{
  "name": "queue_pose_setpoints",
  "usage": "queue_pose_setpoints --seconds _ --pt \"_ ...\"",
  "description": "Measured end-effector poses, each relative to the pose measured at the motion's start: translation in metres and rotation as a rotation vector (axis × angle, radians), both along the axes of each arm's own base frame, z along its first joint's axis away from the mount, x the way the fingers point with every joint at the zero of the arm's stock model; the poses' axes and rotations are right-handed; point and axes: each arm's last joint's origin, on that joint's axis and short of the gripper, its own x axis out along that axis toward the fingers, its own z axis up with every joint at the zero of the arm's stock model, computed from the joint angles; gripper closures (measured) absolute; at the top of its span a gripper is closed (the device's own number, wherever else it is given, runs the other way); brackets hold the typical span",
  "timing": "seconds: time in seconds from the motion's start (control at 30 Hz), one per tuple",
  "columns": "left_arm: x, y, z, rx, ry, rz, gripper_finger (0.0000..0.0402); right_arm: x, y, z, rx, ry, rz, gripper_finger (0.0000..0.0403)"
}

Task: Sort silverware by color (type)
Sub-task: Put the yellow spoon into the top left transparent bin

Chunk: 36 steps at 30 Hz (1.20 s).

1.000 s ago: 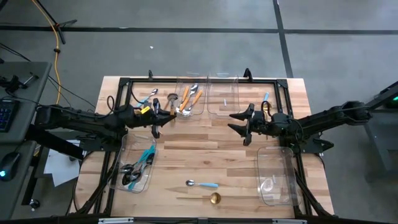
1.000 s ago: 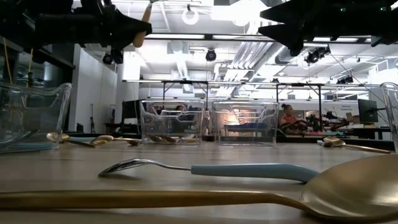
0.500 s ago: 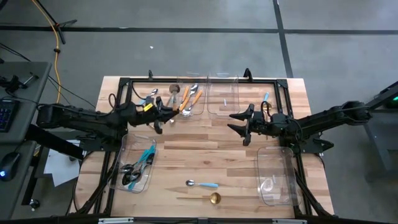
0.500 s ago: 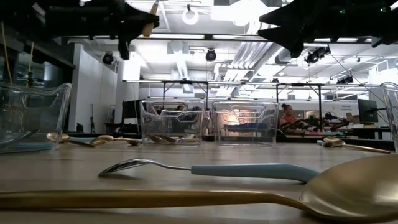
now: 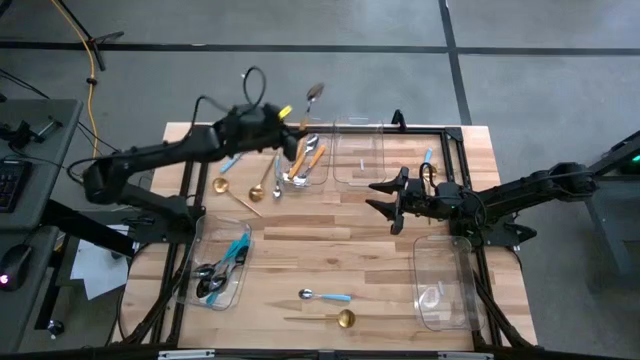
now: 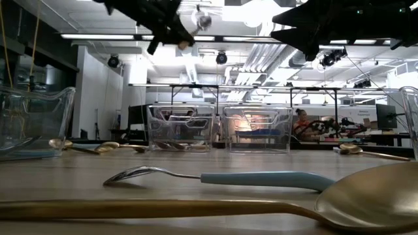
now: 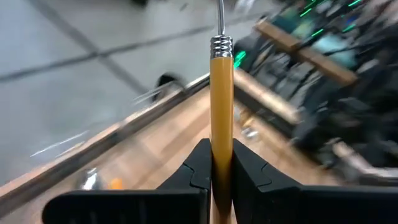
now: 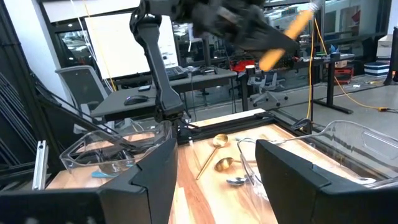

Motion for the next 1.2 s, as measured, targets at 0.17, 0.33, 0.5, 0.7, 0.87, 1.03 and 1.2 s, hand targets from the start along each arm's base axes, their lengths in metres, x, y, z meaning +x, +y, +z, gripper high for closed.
queue_pose_setpoints --seconds 0.17,0.33,0.5,0.7,0.87,1.03,1.2 --pt "0.017 0.024 -0.018 -0.094 0.134 0.053 0.0387 0.000 0.000 0.000 0.000 0.000 0.000 0.0201" --pt "0.033 0.039 -0.056 -0.188 0.234 0.077 0.0387 0.000 0.000 0.000 0.000 0.000 0.000 0.0201" --pt "0.046 0.050 -0.093 -0.285 0.317 0.104 0.0387 0.000 0.000 0.000 0.001 -0.001 0.000 0.0201" --pt "0.051 0.059 -0.125 -0.365 0.395 0.121 0.0387 0.000 0.000 0.000 0.000 0.000 0.000 0.0201" --pt "0.051 0.063 -0.140 -0.412 0.440 0.149 0.0387 0.000 0.000 0.000 -0.007 0.001 -0.001 0.0201" --pt "0.046 0.065 -0.151 -0.456 0.505 0.176 0.0387 0.000 0.000 0.000 -0.007 0.001 -0.001 0.0201" --pt "0.044 0.066 -0.159 -0.482 0.543 0.189 0.0387 0.000 0.000 0.000 -0.006 0.000 -0.001 0.0201"
